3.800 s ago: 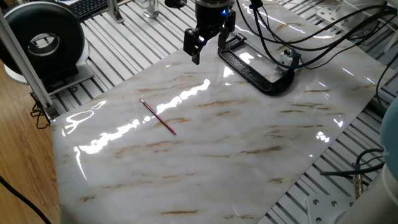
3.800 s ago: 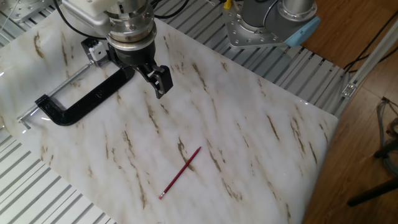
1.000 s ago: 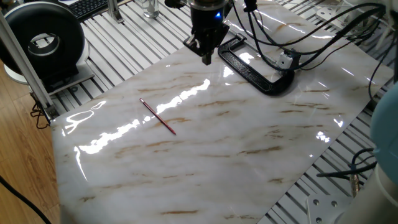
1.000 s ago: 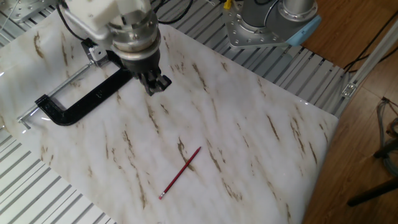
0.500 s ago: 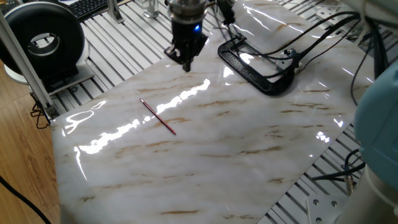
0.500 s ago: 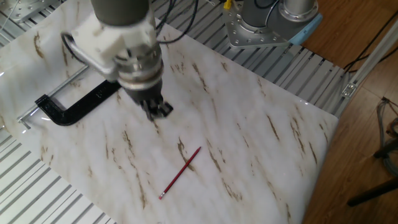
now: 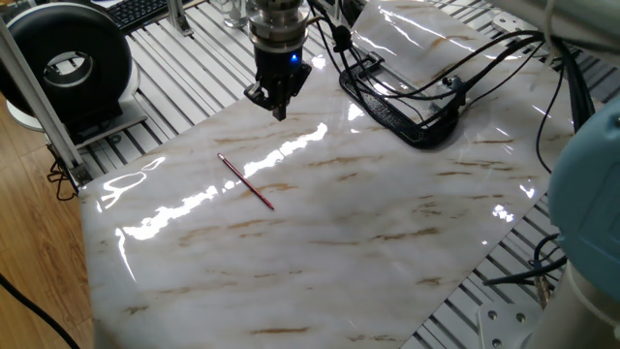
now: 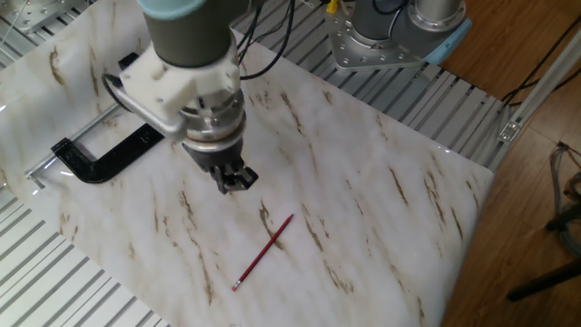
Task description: Insert the pencil into the pencil sharpener
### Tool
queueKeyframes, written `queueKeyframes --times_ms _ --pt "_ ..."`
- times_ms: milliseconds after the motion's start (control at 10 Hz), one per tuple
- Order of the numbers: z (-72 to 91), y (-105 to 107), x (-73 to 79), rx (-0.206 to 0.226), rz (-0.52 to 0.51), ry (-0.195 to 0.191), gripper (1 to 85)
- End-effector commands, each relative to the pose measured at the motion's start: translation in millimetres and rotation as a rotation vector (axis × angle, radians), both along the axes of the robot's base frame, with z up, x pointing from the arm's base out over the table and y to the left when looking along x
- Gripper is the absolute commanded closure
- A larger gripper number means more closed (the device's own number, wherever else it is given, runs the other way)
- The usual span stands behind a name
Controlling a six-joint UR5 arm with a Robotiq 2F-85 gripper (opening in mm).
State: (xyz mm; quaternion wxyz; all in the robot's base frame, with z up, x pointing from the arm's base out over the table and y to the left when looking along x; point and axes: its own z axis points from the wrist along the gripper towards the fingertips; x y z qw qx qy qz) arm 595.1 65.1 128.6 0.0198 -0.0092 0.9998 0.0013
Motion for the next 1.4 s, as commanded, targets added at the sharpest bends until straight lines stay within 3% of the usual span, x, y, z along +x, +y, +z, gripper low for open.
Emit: queueKeyframes --times_ms 0,200,300,400,500,600,800,1100,1300 --pt "-1.8 2 6.1 -0.002 0.035 -0.021 84.7" --pt "-2.0 11 0.2 0.032 0.001 0.002 84.7" --pt "-0.7 28 3.0 0.098 -0.015 -0.008 84.7" --pt "-0.2 30 7.0 0.109 -0.019 -0.023 83.3" --pt "-9.0 29 23.5 0.055 -0.112 0.022 84.7" --pt "-21.3 45 32.7 0.060 -0.154 0.056 84.7" --pt "-42.2 73 57.1 0.091 -0.152 0.049 84.7" --pt "-64.8 80 77.8 0.096 -0.075 0.011 71.0" --pt "-76.8 80 77.2 0.088 -0.032 0.009 61.7"
